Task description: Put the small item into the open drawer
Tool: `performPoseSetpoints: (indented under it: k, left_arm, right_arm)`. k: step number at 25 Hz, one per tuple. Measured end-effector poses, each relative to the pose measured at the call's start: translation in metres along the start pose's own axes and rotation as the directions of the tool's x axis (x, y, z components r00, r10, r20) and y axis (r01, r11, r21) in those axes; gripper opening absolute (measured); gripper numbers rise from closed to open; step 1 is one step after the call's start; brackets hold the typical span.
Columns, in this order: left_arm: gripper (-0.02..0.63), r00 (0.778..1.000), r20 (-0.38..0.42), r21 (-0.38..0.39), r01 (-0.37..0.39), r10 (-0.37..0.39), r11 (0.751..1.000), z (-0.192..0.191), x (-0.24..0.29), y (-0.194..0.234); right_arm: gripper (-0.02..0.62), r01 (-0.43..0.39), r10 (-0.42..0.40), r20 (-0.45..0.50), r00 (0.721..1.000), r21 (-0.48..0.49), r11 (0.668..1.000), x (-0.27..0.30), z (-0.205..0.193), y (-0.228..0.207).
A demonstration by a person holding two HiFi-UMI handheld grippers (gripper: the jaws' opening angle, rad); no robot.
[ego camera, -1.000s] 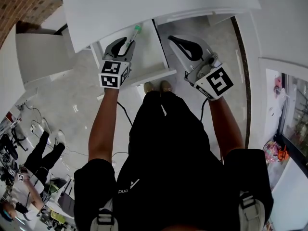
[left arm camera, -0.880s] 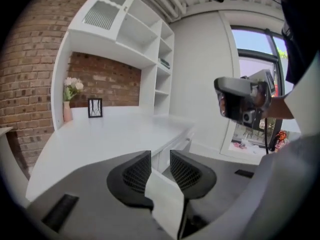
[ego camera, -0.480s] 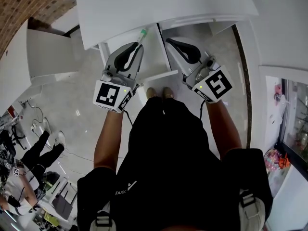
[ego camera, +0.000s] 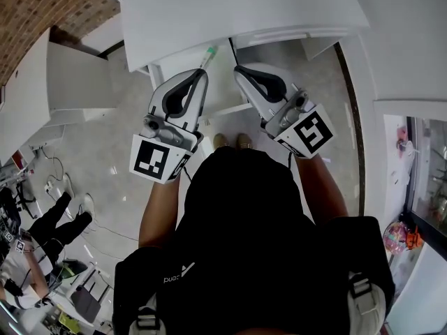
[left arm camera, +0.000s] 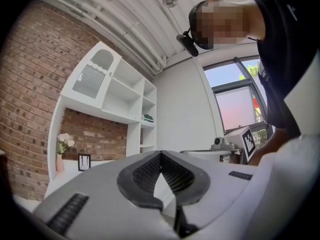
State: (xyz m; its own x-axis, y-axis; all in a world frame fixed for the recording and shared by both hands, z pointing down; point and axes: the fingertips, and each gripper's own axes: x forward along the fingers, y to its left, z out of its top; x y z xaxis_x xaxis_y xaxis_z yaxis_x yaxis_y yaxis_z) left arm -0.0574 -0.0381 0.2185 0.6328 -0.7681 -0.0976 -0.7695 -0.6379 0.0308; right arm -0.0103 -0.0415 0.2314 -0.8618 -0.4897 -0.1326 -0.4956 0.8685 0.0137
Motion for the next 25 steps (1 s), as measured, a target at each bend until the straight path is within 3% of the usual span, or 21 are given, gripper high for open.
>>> performPoseSetpoints:
  k: [7,12,16,20,25]
  left_arm:
    - [-0.002,0.999,0.041,0.052,0.034,-0.036,0.998,0.020,-0.013,-0.020]
    - [-0.002,0.999,0.009,0.056,0.030,-0.030,0.998,0.015,-0.020,-0.021]
    - [-0.002,0.998,0.052,0.052,0.045,-0.047,0.998,0.025,-0.017,-0.025]
    - [-0.002,0.999,-0.021,0.060,0.041,-0.039,0.997,0.009,-0.023,-0.021]
    - [-0.002,0.999,0.007,0.051,0.040,-0.040,0.998,0.015,-0.017,-0.020]
  right_arm:
    - [0.000,-0.021,0.021,0.032,0.999,-0.014,1.000,-0.005,0.012,0.021]
    - [0.000,-0.026,0.027,0.034,0.999,-0.015,1.000,-0.004,0.018,0.027]
    - [0.000,-0.027,0.028,0.036,0.999,-0.040,0.999,-0.004,0.019,0.027]
    - [0.000,-0.027,0.027,0.017,0.999,-0.022,0.999,-0.004,0.019,0.030]
    - [0.000,-0.021,0.021,-0.004,1.000,0.000,1.000,-0.003,0.018,0.028]
